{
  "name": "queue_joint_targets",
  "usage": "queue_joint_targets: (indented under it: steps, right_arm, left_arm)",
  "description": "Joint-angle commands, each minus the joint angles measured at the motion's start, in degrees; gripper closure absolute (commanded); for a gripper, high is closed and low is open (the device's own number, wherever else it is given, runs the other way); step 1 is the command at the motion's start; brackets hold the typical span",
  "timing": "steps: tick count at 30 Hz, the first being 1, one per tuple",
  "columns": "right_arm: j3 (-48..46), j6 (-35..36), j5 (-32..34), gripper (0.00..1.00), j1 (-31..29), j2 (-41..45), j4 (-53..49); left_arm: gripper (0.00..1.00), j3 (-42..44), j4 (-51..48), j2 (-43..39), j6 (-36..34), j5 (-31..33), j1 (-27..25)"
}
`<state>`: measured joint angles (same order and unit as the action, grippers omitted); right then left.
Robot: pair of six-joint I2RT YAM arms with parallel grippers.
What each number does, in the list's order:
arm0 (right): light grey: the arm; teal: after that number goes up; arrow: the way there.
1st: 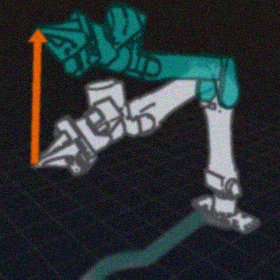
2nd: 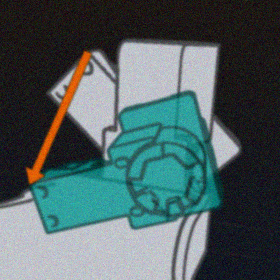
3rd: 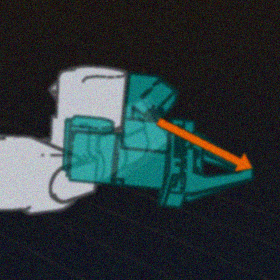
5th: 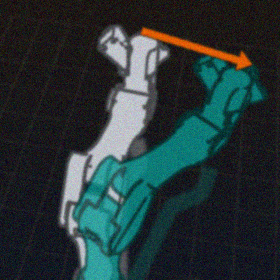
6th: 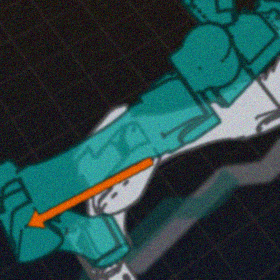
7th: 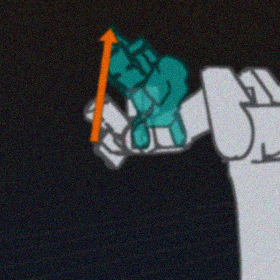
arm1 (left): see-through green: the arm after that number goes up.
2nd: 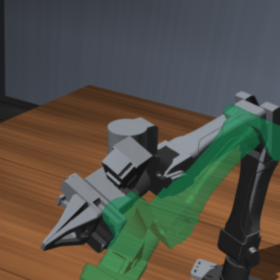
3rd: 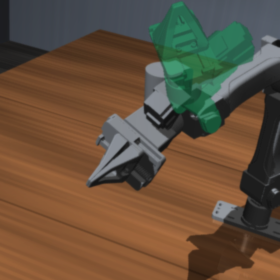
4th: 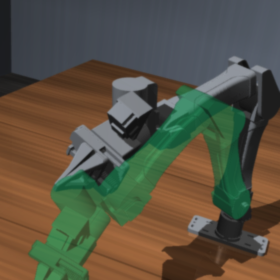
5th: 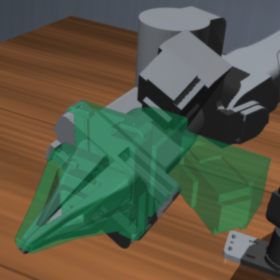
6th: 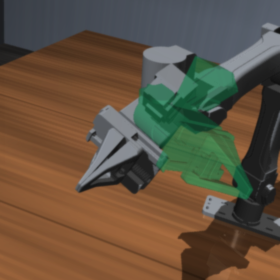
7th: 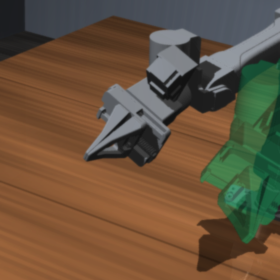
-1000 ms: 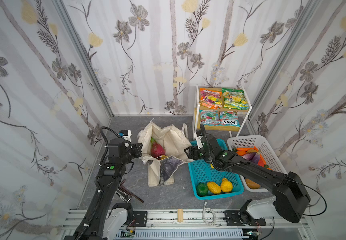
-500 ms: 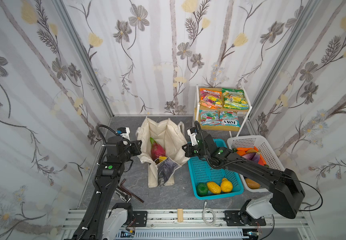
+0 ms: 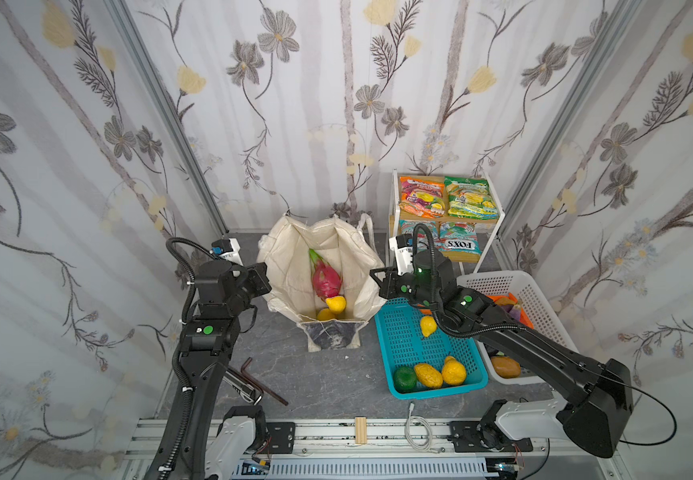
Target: Place the food into the grocery bag and tie it
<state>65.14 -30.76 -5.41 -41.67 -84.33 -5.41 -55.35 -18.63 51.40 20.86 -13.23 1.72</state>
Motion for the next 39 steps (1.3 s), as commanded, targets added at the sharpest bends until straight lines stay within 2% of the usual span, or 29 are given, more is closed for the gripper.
queue_joint_targets:
  steps: [1, 4, 9, 12, 22, 29, 33, 37, 39]
  right_arm:
    - [-1.9, 2.1, 1.4, 1.0, 2.5, 1.9, 0.0]
    - [-4.3, 3.1, 1.8, 1.0, 5.3, 4.0, -1.2]
    - [-5.5, 4.0, 1.1, 1.0, 7.1, 4.6, -1.7]
    - [-3.6, 3.7, -1.1, 1.0, 6.3, 2.0, -1.4]
    - [9.2, 4.0, -1.2, 1.0, 1.1, -11.5, -1.3]
    - [18.4, 4.1, -1.4, 1.0, -0.3, -22.0, -3.6]
    - [21.1, 4.2, -1.7, 0.99, -0.4, -25.2, -5.7]
    - [21.2, 4.8, -0.4, 0.72, -0.3, -23.7, -7.3]
    - [21.2, 5.6, 1.4, 0.39, -0.3, -21.7, -8.4]
  left_arm:
    - [1.0, 0.8, 0.8, -1.5, -1.7, 3.2, 2.6]
    - [1.0, 2.4, 0.7, -2.6, -1.8, 2.3, 5.3]
    - [1.0, 3.1, 1.0, -2.4, -0.5, -2.2, 5.5]
    - [1.0, 3.1, 2.2, -2.0, 0.5, -6.9, 5.5]
    - [1.0, 5.2, 7.8, -0.3, 4.5, -16.4, 5.4]
    - [1.0, 6.8, 8.8, 3.0, 6.4, -11.7, 3.6]
    - [1.0, 7.4, 8.9, 4.2, 5.8, -10.0, 3.6]
    - [1.0, 7.9, 8.9, 3.6, 4.0, -8.7, 3.6]
    - [1.0, 8.0, 8.9, 3.5, 3.5, -8.4, 3.6]
